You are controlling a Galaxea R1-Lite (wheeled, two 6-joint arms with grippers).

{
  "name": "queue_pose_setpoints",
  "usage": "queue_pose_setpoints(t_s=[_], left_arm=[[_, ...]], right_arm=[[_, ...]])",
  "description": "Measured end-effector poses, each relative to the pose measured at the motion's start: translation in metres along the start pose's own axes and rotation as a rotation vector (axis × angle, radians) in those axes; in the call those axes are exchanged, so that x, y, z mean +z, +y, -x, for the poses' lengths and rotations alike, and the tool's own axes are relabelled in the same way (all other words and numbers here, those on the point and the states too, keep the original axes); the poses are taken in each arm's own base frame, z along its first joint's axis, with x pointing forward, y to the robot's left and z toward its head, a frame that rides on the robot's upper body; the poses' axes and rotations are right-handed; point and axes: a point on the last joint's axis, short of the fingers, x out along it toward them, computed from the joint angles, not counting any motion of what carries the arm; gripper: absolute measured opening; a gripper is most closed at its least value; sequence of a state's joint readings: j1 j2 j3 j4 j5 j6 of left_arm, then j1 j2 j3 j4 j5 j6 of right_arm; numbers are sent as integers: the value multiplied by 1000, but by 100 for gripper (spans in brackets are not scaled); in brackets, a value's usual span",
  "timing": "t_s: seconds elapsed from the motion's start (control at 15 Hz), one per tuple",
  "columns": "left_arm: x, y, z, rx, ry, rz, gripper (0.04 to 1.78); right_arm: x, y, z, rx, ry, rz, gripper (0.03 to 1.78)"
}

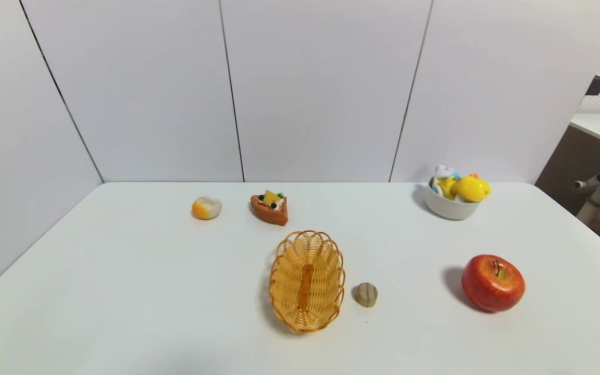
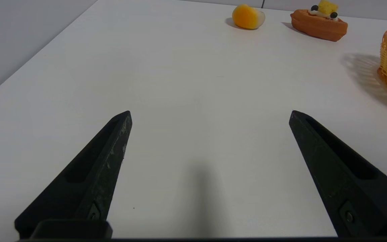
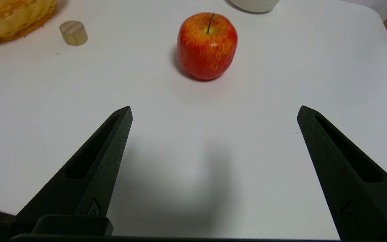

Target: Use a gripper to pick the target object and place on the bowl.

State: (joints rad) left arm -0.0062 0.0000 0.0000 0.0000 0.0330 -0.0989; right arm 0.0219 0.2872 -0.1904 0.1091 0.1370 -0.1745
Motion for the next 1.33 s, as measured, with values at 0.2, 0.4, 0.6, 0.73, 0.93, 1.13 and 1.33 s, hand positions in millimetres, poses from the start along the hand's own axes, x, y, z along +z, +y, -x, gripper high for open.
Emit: queue_pose_setpoints(t_s=[0.2,0.4,0.6,0.73,0.93,1.13,1.33], left_arm=[[0,0,0,0,0,0,169],[0,0,0,0,0,0,169],[0,0,0,1,0,0,169],[0,0,0,1,0,0,169],[0,0,0,0,0,0,169],[0,0,0,1,0,0,169],[0,0,0,0,0,0,169]], right_arm=[[-28,5,3,-67,-93,1,169],[-43,6,6,-142,-151,6,169],[-47,7,7,-149,-185,8,170],[-48,7,7,-151,-189,-19,170],[-48,7,7,-153,-195,-47,170],[-48,7,7,-154,-195,-33,170],[-48,7,7,-154,-191,-31,170]])
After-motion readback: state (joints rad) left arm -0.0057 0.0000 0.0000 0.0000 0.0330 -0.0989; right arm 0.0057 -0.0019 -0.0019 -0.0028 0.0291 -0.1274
